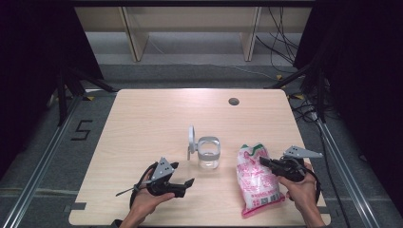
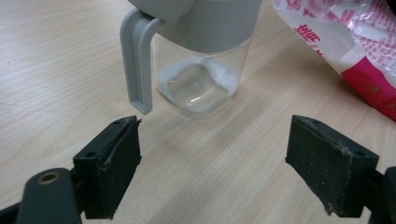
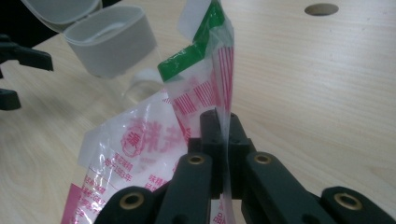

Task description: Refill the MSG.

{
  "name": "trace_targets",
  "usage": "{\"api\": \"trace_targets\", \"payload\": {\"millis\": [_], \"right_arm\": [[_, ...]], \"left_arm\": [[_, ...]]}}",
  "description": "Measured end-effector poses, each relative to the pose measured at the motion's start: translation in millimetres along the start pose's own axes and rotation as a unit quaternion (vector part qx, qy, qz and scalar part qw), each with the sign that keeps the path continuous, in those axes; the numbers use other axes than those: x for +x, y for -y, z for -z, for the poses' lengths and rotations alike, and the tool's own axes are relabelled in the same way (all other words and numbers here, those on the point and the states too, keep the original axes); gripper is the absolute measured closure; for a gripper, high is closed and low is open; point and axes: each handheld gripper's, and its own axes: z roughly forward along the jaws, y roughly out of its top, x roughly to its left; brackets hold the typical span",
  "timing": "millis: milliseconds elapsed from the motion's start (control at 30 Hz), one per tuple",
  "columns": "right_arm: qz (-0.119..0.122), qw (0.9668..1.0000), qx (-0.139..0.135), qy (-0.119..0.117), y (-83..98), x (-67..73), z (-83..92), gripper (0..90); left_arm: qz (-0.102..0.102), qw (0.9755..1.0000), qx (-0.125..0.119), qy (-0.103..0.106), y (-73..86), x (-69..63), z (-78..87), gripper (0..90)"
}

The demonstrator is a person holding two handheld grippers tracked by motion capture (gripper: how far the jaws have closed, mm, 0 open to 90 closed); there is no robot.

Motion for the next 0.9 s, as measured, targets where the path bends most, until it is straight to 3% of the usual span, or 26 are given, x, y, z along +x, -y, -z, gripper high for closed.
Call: {"api": "trace_targets", "payload": {"millis": [33,100,133,200,267,300,367,400,533,600,700,800,833,900], "right_arm": [[0.000,1.0000,0.000,0.000,0.0,0.0,0.0,90.0],[0.003,0.9998,-0.021,-0.004,-2.2,1.8,2.1,90.0],[0.021,0.9993,-0.030,-0.004,-4.0,0.0,3.2,90.0],[0.029,0.9991,-0.031,0.004,-5.5,-0.9,5.5,90.0],[0.007,0.9993,-0.038,-0.001,-8.5,3.6,10.2,90.0],[0.015,0.9983,-0.056,0.003,-12.6,3.9,14.0,90.0],[0.008,0.9981,-0.060,0.004,-14.7,6.5,16.6,90.0],[0.029,0.9970,-0.072,0.005,-17.6,5.4,18.0,90.0],[0.054,0.9944,-0.090,0.008,-28.3,19.9,24.6,90.0],[0.062,0.9938,-0.092,0.009,-32.2,26.2,25.3,90.0],[0.071,0.9929,-0.095,0.006,-38.9,33.5,26.2,90.0],[0.084,0.9915,-0.099,0.012,-42.8,37.0,25.7,90.0],[0.097,0.9890,-0.110,0.019,-47.1,38.3,25.3,90.0],[0.108,0.9873,-0.113,0.027,-48.9,38.8,25.6,90.0]], "left_arm": [[0.010,0.9999,-0.010,0.006,0.4,-2.2,-1.7,17.0],[0.007,0.9999,-0.006,0.009,0.8,-3.7,-2.0,17.0],[-0.001,1.0000,0.000,0.009,0.7,-3.2,-1.9,17.0],[0.003,1.0000,0.000,0.007,1.4,-6.7,-3.7,16.9],[0.005,0.9999,-0.007,0.013,3.0,-12.2,-7.3,17.3],[0.004,0.9998,-0.006,0.019,3.3,-14.3,-8.8,17.7],[-0.007,0.9998,0.000,0.021,2.8,-18.0,-9.6,17.7],[-0.010,0.9997,0.000,0.022,2.8,-19.6,-10.4,17.8],[-0.002,0.9996,-0.006,0.029,2.1,-28.6,-17.0,18.7],[-0.010,0.9990,-0.004,0.044,1.7,-40.0,-27.3,18.8],[-0.019,0.9986,0.000,0.049,-0.9,-47.5,-31.9,19.0],[-0.016,0.9985,-0.004,0.052,-2.9,-50.5,-33.5,19.1],[-0.017,0.9984,-0.011,0.054,-4.5,-51.1,-33.8,19.5],[-0.014,0.9983,-0.014,0.054,-4.4,-50.5,-34.1,19.6]]}}
